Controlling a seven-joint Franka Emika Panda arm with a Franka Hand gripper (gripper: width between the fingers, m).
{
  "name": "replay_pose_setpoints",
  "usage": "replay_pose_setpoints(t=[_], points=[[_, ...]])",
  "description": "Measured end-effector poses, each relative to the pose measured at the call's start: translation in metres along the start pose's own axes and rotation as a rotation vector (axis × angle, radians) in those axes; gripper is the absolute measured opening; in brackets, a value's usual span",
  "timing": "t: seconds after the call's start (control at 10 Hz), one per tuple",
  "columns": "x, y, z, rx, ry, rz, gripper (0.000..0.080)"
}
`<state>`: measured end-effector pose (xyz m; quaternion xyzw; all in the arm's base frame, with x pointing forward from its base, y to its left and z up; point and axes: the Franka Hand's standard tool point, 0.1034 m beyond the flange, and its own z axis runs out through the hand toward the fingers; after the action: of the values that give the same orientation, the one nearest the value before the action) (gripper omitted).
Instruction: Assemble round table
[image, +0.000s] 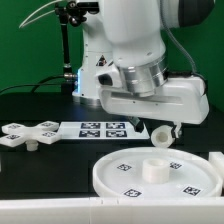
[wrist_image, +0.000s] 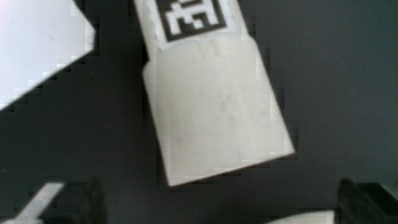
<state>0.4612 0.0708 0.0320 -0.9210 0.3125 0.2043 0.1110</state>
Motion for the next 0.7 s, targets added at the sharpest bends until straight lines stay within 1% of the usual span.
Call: replay_pose_setpoints(t=[0.1, 0.2, 0.3, 0.4, 0.5, 0.6, 0.7], points=[[0.002, 0.001, 0.0, -0.002, -0.038, 0.006, 0.0649], [-0.002, 0.005, 0.0, -0.017, -0.129, 0.012, 0.0649], [0.001, 0.006, 0.001, -0.019, -0.183, 0.016, 0.0649], [0.001, 0.006, 0.002, -0.023, -0.216, 0.018, 0.0649], [-0.008, 0.005, 0.001, -0.038, -0.291, 0.012, 0.0649], [-0.012, 0.003, 0.0, -0.048, -0.37, -0.006, 0.0649], [-0.01, 0.001, 0.002, -0.052, -0.428, -0.013, 0.0649]])
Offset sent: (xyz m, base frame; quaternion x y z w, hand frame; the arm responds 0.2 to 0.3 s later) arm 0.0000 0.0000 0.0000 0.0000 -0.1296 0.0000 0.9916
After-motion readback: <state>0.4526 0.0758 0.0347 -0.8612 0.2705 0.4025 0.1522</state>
